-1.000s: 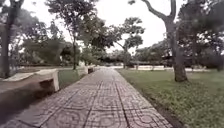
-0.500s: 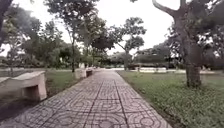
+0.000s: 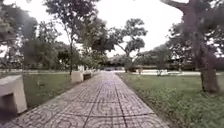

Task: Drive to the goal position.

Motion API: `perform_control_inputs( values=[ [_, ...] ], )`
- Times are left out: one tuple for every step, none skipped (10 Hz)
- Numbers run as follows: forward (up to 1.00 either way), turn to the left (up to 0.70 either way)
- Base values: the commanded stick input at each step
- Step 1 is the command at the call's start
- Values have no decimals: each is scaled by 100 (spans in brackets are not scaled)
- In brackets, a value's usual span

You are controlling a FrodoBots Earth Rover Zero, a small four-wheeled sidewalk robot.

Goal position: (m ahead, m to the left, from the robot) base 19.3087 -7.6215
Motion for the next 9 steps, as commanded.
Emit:
perform_control_inputs(
  values=[
    [100, 0],
    [100, 0],
    [100, 0],
    [100, 0],
    [100, 0],
    [100, 0],
    [100, 0],
    [100, 0],
    [100, 0]
  ],
)
